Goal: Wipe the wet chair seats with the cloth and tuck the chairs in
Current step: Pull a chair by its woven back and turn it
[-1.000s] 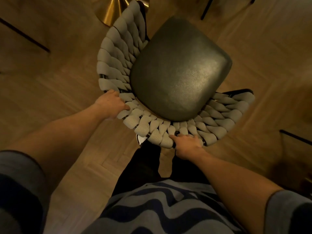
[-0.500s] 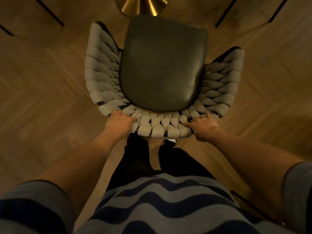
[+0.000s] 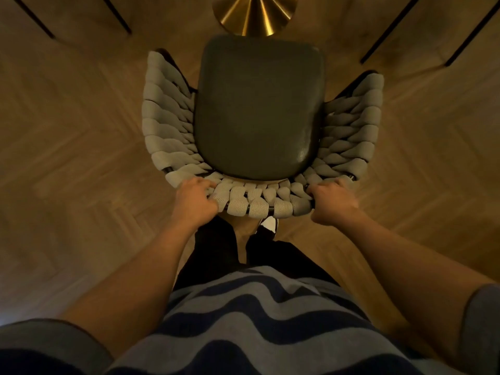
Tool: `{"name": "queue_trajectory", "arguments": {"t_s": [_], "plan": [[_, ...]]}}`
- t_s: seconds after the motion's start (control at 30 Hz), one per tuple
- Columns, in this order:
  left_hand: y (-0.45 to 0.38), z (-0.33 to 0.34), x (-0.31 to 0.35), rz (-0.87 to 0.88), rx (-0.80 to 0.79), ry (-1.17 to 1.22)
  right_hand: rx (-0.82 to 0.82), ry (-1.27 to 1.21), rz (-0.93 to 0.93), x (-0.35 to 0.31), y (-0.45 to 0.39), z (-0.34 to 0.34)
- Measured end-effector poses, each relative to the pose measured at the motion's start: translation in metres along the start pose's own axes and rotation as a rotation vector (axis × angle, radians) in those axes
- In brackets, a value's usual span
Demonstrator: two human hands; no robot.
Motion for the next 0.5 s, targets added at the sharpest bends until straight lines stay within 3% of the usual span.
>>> {"name": "queue_trajectory", "arguments": {"t_s": [0.07, 0.17, 0.23, 0.33, 0.5], "plan": [[0.005, -0.002, -0.005, -0.213, 0.114, 0.292, 0.310, -0.304, 0.154, 0.001, 0.008, -0.001], [0.001, 0.003, -0.017, -0.588, 0.153, 0.727, 0.766, -0.830, 0.586, 0.003, 0.023, 0.003], [-0.005, 0.013, -0.023, -0.819, -0.021, 1.096, 0.773, -1.210, 0.869, 0.002, 0.024, 0.015], [-0.015, 0.027, -0.023, -0.892, -0.293, 1.313, 0.552, -1.634, 0.946, 0.000, 0.011, 0.030], [-0.025, 0.015, -0.014, -0.908, -0.286, 1.279, 0.518, -1.571, 0.915, 0.005, -0.009, 0.026]]}}
Point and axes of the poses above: each hand's wrist, its own y-axis away from the middle knuckle, its own z-axis out of the palm, x = y × z, the point moved 2 cm from there along -y, towards the middle knuckle, and after that the axes turned 14 degrees about -z, right-handed, at the moved point
